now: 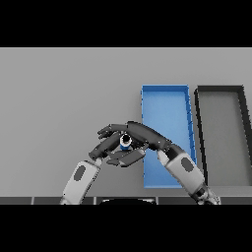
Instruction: Pick up the blue pipe and place it into the blue bin.
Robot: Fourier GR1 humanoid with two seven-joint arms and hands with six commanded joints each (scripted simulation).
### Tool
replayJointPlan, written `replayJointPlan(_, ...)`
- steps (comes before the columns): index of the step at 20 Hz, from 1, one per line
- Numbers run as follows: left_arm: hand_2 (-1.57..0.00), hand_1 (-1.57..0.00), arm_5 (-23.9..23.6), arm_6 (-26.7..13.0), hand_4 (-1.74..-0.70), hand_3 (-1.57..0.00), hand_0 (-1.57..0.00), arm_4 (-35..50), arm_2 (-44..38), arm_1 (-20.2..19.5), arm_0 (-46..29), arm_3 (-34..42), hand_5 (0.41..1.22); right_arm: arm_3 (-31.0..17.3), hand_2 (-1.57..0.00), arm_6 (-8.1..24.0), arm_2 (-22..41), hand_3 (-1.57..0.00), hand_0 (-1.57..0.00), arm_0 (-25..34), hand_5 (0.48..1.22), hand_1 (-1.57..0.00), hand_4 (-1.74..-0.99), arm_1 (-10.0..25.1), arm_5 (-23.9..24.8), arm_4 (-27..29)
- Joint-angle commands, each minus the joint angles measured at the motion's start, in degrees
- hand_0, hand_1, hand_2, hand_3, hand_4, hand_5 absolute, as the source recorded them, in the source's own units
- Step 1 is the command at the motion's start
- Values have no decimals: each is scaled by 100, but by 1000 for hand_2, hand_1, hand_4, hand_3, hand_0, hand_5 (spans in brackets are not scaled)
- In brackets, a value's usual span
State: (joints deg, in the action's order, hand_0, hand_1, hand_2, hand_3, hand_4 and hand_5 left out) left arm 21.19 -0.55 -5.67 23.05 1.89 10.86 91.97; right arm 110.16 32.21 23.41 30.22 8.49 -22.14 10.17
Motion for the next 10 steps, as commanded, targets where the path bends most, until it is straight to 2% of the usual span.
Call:
replayJointPlan(1, -1571, -1571, -13, -22, -1595, -1571, -1571, -92, 62, -16, -85, 47, 1221, -42, -745, -86, 35, -604, -702, -26, 500, -703, -1406, -23, -48, -8)
replayJointPlan(3, -1571, -1571, -72, -148, -1645, -1571, -1571, -204, 29, 42, -44, -24, 1221, -133, -1042, -76, -36, -872, -1015, 67, 550, -1015, -1514, -71, -22, 44)
replayJointPlan(4, -1571, -1571, -12, -79, -1662, -1511, -1571, -161, 6, 79, -51, -62, 1221, -137, -1148, -118, 5, -953, -1126, 28, 596, -1127, -1551, -128, -12, 97)
replayJointPlan(5, -1571, -1571, 68, -7, -1677, -1523, -1571, -67, -44, 129, -70, -89, 1221, -136, -1233, -168, 55, -1021, -1215, 11, 650, -1215, -1581, -207, 54, 103)
replayJointPlan(7, -1571, -1571, 165, -34, -1699, -1502, -1571, 38, -89, 244, -119, -53, 1221, -192, -1354, -383, 84, -1186, -1343, 50, 856, -1343, -1628, -216, 139, 215)
replayJointPlan(10, -1571, -1571, 322, -180, -1718, -1441, -1571, 4, -206, 309, -124, -64, 1221, -253, -1460, -784, 249, -1357, -1454, 26, 1034, -1454, -1680, -81, 264, 72)
